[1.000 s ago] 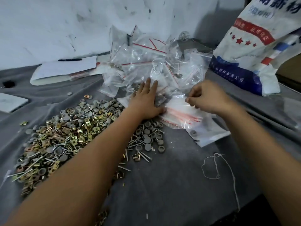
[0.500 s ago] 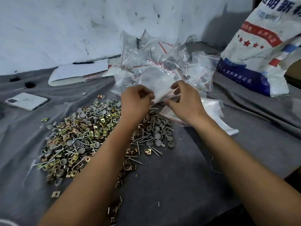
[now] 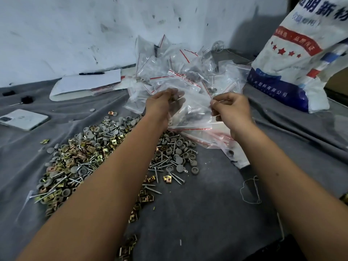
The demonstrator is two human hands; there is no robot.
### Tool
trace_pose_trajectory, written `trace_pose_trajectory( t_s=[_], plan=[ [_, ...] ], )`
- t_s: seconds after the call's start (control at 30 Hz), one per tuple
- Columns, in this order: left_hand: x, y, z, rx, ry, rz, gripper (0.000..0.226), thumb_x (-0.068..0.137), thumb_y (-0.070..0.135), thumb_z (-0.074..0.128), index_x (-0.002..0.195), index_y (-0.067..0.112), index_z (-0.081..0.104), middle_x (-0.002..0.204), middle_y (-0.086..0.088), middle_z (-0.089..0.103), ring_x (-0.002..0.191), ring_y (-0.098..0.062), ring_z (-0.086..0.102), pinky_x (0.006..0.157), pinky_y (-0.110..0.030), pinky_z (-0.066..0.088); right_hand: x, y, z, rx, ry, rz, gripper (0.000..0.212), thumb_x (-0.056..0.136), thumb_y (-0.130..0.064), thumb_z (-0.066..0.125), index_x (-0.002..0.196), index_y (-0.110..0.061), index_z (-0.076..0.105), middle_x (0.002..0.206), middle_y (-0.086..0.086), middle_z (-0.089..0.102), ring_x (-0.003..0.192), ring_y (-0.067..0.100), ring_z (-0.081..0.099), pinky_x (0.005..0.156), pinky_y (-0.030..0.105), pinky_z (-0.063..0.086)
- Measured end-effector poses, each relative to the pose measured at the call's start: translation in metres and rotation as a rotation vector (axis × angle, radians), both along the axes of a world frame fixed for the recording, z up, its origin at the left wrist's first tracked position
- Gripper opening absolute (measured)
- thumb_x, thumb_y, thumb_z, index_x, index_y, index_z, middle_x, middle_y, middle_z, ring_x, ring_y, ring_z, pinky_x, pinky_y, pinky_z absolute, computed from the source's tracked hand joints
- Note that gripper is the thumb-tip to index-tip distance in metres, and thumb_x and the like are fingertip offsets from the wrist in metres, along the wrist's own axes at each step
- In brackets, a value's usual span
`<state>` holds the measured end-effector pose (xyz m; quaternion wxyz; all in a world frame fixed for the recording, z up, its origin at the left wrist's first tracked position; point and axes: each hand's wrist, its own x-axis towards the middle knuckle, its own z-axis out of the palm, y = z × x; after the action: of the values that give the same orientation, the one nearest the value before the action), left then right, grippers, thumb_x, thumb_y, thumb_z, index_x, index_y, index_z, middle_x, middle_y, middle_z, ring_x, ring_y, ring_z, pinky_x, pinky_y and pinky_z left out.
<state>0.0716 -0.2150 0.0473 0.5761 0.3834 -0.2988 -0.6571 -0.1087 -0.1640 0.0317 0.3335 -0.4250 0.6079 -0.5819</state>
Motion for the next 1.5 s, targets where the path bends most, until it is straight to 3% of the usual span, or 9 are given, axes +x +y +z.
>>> trace_pose_trajectory(
  t_s=[0.2,0.37,0.43,0.63,0.97,1.07,1.23,1.37,1.5],
  plan=[
    [-0.002,-0.010,-0.014,0.012,-0.150,-0.139,0.022,0.107,0.005,0.051,0.094,-0.001,0.067,0.085,-0.015,0.078,0.066,-0.027,0.075,0.050,-0.030,0.060,-0.002,-0.005,-0.001,0.119,0.055,0.056,0.041,0.083,-0.019,0.086,0.118,-0.016,0.064,0.092,0.003,0.073,0.060,0.007,0.061,0.046,0.015,0.042],
    [0.010,-0.004,-0.020,-0.110,-0.284,-0.021,0.013,0.103,0.005,0.061,0.094,0.007,0.071,0.081,-0.005,0.078,0.070,-0.019,0.075,0.065,-0.029,0.063,0.009,0.000,-0.001,-0.054,0.075,0.010,0.041,0.084,-0.005,0.082,0.117,-0.020,0.064,0.084,0.005,0.072,0.074,0.009,0.071,0.077,0.029,0.057],
    [0.021,0.003,-0.017,-0.143,-0.252,0.015,0.008,0.102,0.006,0.063,0.101,0.008,0.071,0.090,-0.009,0.079,0.077,-0.022,0.076,0.068,-0.029,0.062,0.016,0.006,0.007,-0.150,0.030,-0.030,0.040,0.085,-0.002,0.079,0.116,-0.022,0.063,0.091,0.014,0.074,0.086,0.023,0.073,0.081,0.035,0.060],
    [0.059,0.061,-0.006,-0.059,0.059,-0.020,0.035,0.092,0.019,0.074,0.119,0.001,0.060,0.104,-0.018,0.072,0.089,-0.026,0.074,0.079,-0.032,0.064,0.066,0.022,0.038,-0.359,-0.374,0.009,0.037,0.087,0.006,0.072,0.114,-0.017,0.060,0.081,0.008,0.075,0.059,0.013,0.063,0.049,0.025,0.045],
    [0.165,0.144,-0.002,-0.009,0.157,0.091,0.017,0.079,-0.001,0.068,0.096,-0.002,0.068,0.087,-0.013,0.077,0.076,-0.016,0.076,0.066,-0.020,0.061,0.191,0.047,0.023,-0.373,-0.354,0.187,0.035,0.086,0.004,0.076,0.111,-0.016,0.063,0.075,0.001,0.073,0.066,0.010,0.071,0.061,0.025,0.055],
    [0.182,0.150,-0.003,-0.096,0.021,0.393,0.008,0.090,-0.007,0.068,0.090,0.001,0.069,0.078,-0.008,0.074,0.066,-0.014,0.072,0.063,-0.020,0.061,0.212,0.052,0.007,-0.315,-0.175,0.252,0.038,0.088,-0.007,0.078,0.116,-0.021,0.058,0.088,0.004,0.076,0.067,0.019,0.073,0.059,0.032,0.056],
    [0.220,0.153,-0.018,-0.463,-0.574,0.944,0.013,0.089,0.005,0.078,0.086,0.016,0.073,0.074,-0.001,0.071,0.068,-0.013,0.068,0.068,-0.029,0.059,0.209,0.062,-0.014,-0.480,0.349,0.267,0.022,0.091,-0.024,0.077,0.107,-0.022,0.063,0.088,-0.008,0.071,0.077,0.006,0.070,0.066,0.022,0.056],
    [0.203,0.154,-0.032,-0.496,-0.842,0.823,0.018,0.085,0.015,0.083,0.076,0.017,0.068,0.068,0.006,0.069,0.063,-0.008,0.066,0.062,-0.037,0.058,0.208,0.071,-0.022,-0.644,0.680,0.468,0.029,0.089,-0.031,0.079,0.110,-0.012,0.071,0.100,-0.004,0.072,0.083,-0.001,0.065,0.077,0.018,0.054],
    [0.185,0.150,-0.046,-0.425,-0.837,0.678,0.023,0.082,0.020,0.089,0.077,0.008,0.070,0.071,-0.003,0.073,0.066,-0.022,0.073,0.062,-0.048,0.061,0.211,0.074,-0.024,-0.656,0.884,0.550,0.031,0.087,-0.028,0.081,0.109,-0.008,0.073,0.101,0.004,0.071,0.088,0.018,0.066,0.080,0.035,0.056]
  ],
)
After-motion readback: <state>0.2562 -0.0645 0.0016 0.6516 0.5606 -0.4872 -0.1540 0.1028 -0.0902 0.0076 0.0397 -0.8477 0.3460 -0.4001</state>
